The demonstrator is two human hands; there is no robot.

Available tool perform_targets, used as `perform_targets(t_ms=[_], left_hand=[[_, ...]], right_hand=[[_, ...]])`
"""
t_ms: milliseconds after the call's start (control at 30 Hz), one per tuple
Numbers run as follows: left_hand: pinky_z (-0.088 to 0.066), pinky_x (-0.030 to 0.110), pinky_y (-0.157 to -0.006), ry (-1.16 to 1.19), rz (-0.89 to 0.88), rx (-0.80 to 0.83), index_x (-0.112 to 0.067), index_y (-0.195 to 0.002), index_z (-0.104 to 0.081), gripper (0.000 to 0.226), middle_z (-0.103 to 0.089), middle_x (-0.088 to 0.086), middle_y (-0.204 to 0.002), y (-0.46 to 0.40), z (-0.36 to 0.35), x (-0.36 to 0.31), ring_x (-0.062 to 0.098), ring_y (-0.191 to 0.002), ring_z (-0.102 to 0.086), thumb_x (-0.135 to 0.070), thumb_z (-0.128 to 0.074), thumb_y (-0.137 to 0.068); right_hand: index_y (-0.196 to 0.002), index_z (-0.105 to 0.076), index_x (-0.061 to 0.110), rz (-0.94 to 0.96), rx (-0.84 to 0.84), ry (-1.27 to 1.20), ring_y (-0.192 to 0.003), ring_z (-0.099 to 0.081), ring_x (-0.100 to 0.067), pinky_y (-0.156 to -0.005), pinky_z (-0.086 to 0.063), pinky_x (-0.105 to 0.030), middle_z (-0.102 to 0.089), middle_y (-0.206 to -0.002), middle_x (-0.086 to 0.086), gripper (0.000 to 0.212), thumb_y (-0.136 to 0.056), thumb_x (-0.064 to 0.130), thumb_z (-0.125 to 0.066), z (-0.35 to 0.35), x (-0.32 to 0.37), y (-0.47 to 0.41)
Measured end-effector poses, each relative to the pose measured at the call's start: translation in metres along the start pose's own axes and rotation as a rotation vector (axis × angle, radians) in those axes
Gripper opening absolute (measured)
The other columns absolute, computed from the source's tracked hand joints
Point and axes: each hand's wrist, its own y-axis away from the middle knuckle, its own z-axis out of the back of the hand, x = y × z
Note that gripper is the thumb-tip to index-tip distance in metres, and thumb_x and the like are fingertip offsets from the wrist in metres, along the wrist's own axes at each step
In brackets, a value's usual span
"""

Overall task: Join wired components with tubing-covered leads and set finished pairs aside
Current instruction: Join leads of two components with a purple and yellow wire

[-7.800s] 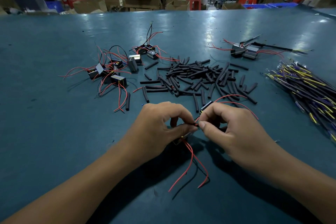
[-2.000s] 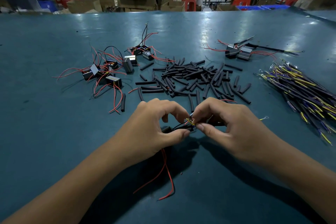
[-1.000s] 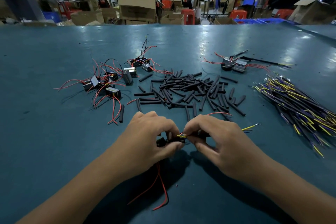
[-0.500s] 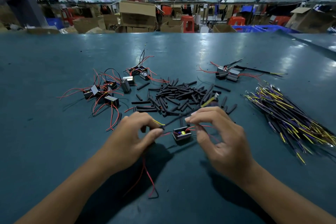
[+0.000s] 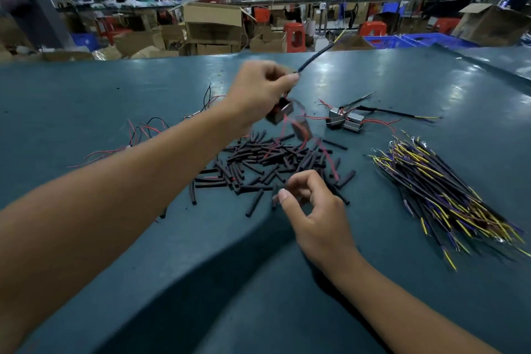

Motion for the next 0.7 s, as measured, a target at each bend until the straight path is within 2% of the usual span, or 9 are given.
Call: perform_targets(t_ms=[67, 133, 233, 333, 433, 600, 700], left_hand=[[-0.041, 0.012, -0.046, 0.004, 0.019, -0.009, 0.005, -0.090, -0.071, 0.019, -0.056, 0.001, -0.067, -0.039, -0.029, 0.000, -0.005, -0.042, -0.047, -0.013, -0.067, -0.094], [-0.040, 0.013, -0.046, -0.018, 0.032, 0.005, 0.009, -0.090, -0.071, 0.021, -0.057, 0.005, -0.070, -0.072, -0.058, 0.000, 0.002, -0.048, -0.048, -0.012, -0.068, -0.094], [-0.040, 0.017, -0.048, 0.064, 0.115, 0.014, -0.001, -0.079, -0.066, 0.017, -0.055, 0.008, -0.075, -0.110, -0.093, 0.002, 0.013, -0.055, -0.043, -0.011, -0.068, -0.093], [-0.044, 0.022, -0.059, 0.123, 0.198, -0.015, -0.008, -0.068, -0.060, 0.026, -0.057, 0.010, -0.076, -0.137, -0.118, 0.011, 0.017, -0.058, -0.046, -0.012, -0.069, -0.092], [-0.046, 0.027, -0.067, 0.199, 0.251, -0.041, -0.011, -0.063, -0.054, 0.033, -0.057, 0.011, -0.075, -0.152, -0.137, 0.022, 0.021, -0.060, -0.047, -0.010, -0.069, -0.092], [-0.036, 0.022, -0.052, 0.307, 0.170, -0.124, -0.006, -0.068, -0.056, 0.030, -0.049, 0.006, -0.057, -0.170, -0.143, 0.011, 0.016, -0.049, -0.043, -0.012, -0.065, -0.096], [-0.040, 0.021, -0.046, 0.259, 0.021, -0.140, -0.012, -0.065, -0.056, 0.032, -0.050, -0.001, -0.053, -0.181, -0.132, 0.000, 0.007, -0.043, -0.046, -0.013, -0.063, -0.097]], right_hand=[[-0.088, -0.055, 0.028, -0.005, -0.009, -0.008, -0.081, -0.065, -0.013, -0.070, -0.049, -0.028, -0.069, -0.082, 0.005, 0.011, -0.090, 0.038, -0.058, -0.001, -0.001, -0.001], [-0.086, -0.055, 0.028, -0.008, -0.019, -0.006, -0.079, -0.063, -0.014, -0.068, -0.049, -0.027, -0.068, -0.080, 0.006, 0.011, -0.090, 0.037, -0.058, -0.002, -0.003, -0.002], [-0.084, -0.056, 0.026, -0.015, -0.013, 0.008, -0.075, -0.062, -0.012, -0.061, -0.044, -0.017, -0.065, -0.077, 0.008, 0.017, -0.092, 0.040, -0.059, -0.003, -0.007, -0.003], [-0.084, -0.057, 0.023, 0.002, 0.003, -0.011, -0.075, -0.062, -0.012, -0.061, -0.044, -0.016, -0.066, -0.077, 0.007, 0.030, -0.095, 0.052, -0.055, -0.002, -0.008, -0.004], [-0.085, -0.056, 0.027, -0.012, -0.010, -0.017, -0.071, -0.059, -0.007, -0.059, -0.039, -0.011, -0.065, -0.078, 0.007, 0.030, -0.093, 0.055, -0.053, -0.002, -0.007, -0.005], [-0.088, -0.055, 0.030, -0.052, 0.025, -0.004, -0.067, -0.053, -0.002, -0.060, -0.035, -0.009, -0.064, -0.081, 0.008, 0.022, -0.094, 0.052, -0.053, -0.003, -0.006, -0.005], [-0.091, -0.056, 0.028, -0.056, 0.044, 0.013, -0.070, -0.055, 0.000, -0.061, -0.038, -0.010, -0.063, -0.081, 0.010, 0.019, -0.096, 0.046, -0.056, -0.002, -0.005, -0.005]])
